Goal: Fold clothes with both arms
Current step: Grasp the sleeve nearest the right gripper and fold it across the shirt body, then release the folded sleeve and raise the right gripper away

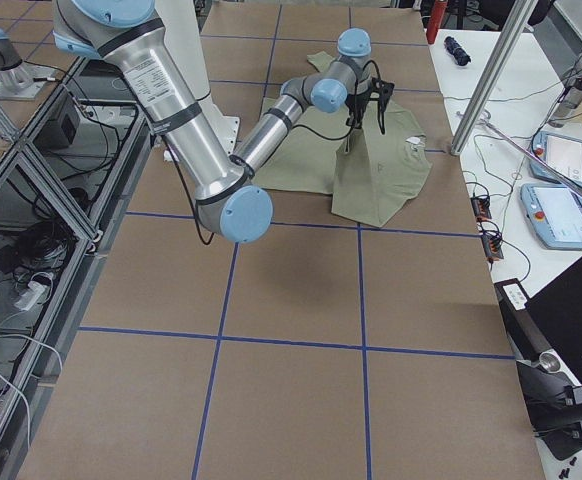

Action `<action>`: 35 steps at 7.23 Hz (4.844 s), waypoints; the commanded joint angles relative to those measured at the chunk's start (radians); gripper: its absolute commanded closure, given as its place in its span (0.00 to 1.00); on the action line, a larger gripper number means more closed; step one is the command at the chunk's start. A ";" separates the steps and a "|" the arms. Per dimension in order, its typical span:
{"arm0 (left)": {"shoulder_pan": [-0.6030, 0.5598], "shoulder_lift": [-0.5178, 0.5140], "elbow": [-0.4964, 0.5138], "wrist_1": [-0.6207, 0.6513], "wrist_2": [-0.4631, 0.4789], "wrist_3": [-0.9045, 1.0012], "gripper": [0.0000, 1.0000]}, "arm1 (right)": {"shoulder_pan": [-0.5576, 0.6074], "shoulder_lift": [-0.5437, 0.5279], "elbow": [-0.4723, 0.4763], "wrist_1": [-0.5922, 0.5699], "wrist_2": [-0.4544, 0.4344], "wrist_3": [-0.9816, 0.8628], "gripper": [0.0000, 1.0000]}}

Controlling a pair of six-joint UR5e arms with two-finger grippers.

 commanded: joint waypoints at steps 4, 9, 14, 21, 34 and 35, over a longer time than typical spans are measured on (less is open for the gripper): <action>0.002 -0.002 0.012 -0.002 0.000 0.002 0.00 | -0.255 0.501 -0.675 0.348 -0.340 0.179 1.00; 0.002 0.002 0.011 -0.002 0.000 0.000 0.00 | -0.343 0.648 -0.998 0.519 -0.507 0.176 0.49; 0.052 -0.001 0.105 -0.076 0.000 -0.026 0.00 | -0.340 0.700 -1.004 0.514 -0.529 0.187 0.02; 0.210 0.025 0.512 -0.471 -0.066 -0.396 0.06 | -0.259 0.243 -0.349 0.301 -0.435 0.201 0.02; 0.298 0.076 0.570 -0.643 -0.071 -0.403 0.38 | -0.090 -0.154 0.004 0.287 -0.254 0.063 0.01; 0.298 0.074 0.567 -0.643 -0.071 -0.403 0.52 | -0.090 -0.154 0.004 0.287 -0.254 0.063 0.01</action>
